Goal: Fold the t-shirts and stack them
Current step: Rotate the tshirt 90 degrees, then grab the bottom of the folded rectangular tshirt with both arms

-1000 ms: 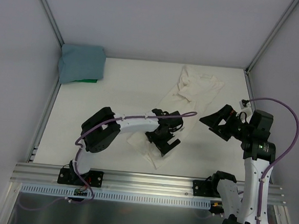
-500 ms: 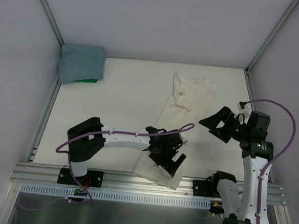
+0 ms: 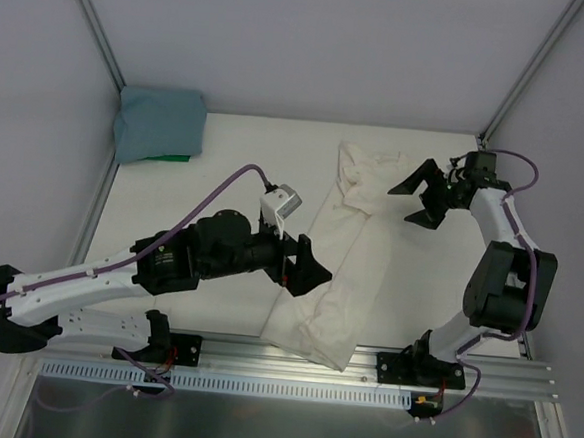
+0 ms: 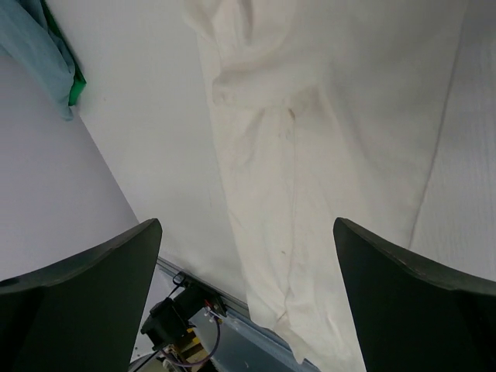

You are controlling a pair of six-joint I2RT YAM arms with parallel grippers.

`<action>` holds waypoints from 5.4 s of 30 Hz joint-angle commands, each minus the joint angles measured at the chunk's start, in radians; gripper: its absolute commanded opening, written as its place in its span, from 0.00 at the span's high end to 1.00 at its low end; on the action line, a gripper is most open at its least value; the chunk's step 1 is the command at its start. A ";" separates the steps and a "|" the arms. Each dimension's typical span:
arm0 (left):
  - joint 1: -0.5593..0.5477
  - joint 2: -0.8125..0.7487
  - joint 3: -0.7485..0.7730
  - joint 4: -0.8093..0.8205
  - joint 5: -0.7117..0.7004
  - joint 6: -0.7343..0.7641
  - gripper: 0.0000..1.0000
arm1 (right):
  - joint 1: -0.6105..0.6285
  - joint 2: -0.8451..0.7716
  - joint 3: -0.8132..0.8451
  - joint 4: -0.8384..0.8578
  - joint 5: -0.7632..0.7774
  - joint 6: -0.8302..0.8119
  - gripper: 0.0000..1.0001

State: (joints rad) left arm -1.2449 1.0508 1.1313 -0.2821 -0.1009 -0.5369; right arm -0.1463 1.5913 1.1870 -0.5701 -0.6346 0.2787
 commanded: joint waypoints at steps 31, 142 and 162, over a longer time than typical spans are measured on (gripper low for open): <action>-0.013 0.199 -0.021 0.026 0.063 0.055 0.01 | 0.114 0.725 0.686 -0.079 0.144 0.063 0.01; -0.060 0.384 -0.706 0.695 -0.250 -0.319 0.02 | 0.185 -0.995 -0.885 -0.128 0.257 0.063 0.01; -0.060 0.506 -0.660 0.725 -0.260 -0.318 0.01 | 0.185 -0.677 -0.879 0.167 0.225 0.085 0.03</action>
State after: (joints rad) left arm -1.2968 1.5143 0.4847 0.5381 -0.3767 -0.8387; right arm 0.0353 0.8429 0.3309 -0.4610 -0.4721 0.3851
